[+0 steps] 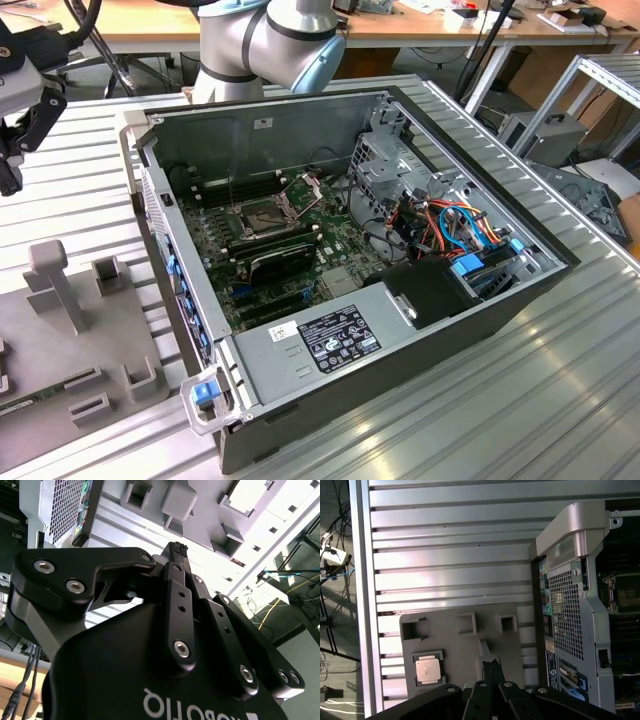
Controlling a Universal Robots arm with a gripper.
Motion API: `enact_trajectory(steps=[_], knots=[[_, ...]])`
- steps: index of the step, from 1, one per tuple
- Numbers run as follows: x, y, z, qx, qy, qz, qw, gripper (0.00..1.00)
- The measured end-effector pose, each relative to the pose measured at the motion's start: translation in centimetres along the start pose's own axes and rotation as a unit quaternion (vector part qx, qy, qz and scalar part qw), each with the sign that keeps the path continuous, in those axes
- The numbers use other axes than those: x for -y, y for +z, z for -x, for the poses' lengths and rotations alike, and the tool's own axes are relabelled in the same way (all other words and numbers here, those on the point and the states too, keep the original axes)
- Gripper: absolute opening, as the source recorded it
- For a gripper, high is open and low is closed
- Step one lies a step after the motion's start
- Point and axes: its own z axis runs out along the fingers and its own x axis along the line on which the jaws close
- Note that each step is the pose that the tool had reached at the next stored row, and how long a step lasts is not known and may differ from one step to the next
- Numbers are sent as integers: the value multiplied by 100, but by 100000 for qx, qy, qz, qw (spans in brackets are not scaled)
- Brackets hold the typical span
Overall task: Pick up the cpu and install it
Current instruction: 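Reach for the cpu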
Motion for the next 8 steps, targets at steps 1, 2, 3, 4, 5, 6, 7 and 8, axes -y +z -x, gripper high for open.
enact_trajectory(steps=[1,2,3,4,5,6,7,8], knots=[[1,0,0,-1,-3,0,100000,11],[3,0,0,2,-1,-7,100000,11],[5,0,0,-2,-4,-7,100000,11],[11,-1,1,-3,-9,-6,100000,11],[19,-1,2,-3,-6,-16,100000,11],[28,-1,2,3,-3,-16,100000,11],[34,-1,3,0,-2,-22,100000,11],[41,-2,3,0,-2,-32,100000,11]])
